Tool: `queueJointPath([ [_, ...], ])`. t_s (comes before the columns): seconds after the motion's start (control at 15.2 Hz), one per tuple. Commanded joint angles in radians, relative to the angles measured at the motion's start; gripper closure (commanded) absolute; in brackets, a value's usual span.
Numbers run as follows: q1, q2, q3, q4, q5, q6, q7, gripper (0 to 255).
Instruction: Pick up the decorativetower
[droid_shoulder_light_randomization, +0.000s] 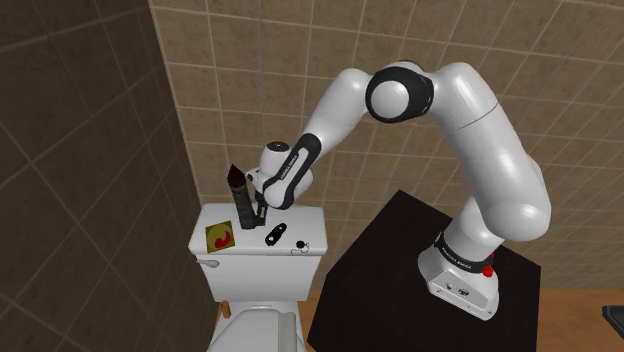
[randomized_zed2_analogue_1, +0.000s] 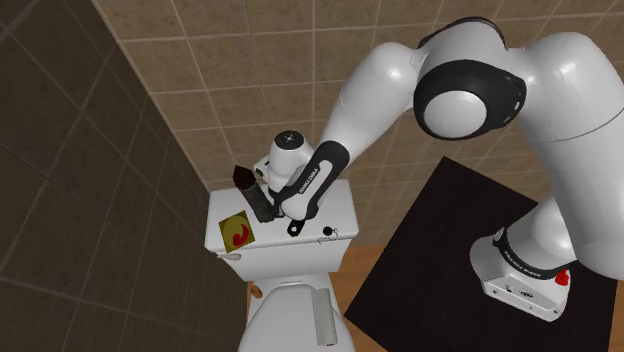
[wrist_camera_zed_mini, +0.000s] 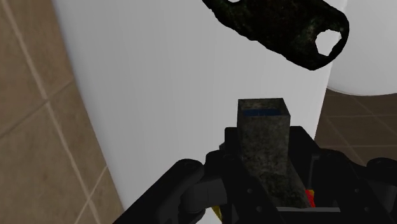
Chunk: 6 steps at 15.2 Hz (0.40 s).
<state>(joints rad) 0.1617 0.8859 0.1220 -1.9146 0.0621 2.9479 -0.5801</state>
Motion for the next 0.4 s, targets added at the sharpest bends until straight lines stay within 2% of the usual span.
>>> queueJointPath([
  [0.0, -0.002, -0.031, 0.002, -0.018, 0.001, -0.012, 0.001, 255],
  [0.33, -0.004, -0.074, 0.004, -0.041, 0.003, -0.031, 0.003, 255],
])
